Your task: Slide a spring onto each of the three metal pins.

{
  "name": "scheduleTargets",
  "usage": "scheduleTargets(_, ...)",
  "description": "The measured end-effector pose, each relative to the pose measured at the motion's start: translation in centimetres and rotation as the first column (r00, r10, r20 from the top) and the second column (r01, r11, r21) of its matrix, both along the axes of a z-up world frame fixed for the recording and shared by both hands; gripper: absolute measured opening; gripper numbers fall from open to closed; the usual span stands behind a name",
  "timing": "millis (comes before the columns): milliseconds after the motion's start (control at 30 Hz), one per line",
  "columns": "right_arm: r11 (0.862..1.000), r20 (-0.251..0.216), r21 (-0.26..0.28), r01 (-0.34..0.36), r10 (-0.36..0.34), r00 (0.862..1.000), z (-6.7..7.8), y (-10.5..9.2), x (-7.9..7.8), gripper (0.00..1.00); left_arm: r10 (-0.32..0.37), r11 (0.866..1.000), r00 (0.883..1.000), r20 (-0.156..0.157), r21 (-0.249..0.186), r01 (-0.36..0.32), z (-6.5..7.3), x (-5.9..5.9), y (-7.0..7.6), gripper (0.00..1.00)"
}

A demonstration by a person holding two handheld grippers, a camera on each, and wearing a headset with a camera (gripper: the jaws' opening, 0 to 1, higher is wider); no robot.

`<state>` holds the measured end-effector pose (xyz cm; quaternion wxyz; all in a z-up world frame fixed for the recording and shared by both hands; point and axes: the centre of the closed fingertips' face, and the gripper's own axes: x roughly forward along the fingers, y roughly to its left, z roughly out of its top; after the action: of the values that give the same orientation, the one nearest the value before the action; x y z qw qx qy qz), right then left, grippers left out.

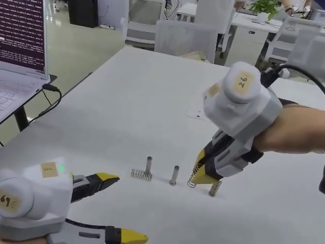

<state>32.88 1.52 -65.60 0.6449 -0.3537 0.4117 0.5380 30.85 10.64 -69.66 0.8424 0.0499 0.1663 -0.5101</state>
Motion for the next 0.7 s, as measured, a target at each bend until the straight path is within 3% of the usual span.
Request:
scheduleTargets(333,1.000,0.029,0.009,0.022,-0.022,0.999,0.1,0.1,1.9,0.08,0.049,0.999,0.999,0.000,-0.010,-0.049,-0.1,0.4,0.9,0.79)
scheduleTargets(700,0.999,0.050,0.000,0.050,-0.050,0.997,-0.4,-0.3,4.6,0.08,0.054,0.998,0.998,0.031,0.018,-0.054,-0.3,0.8,1.2,0.81)
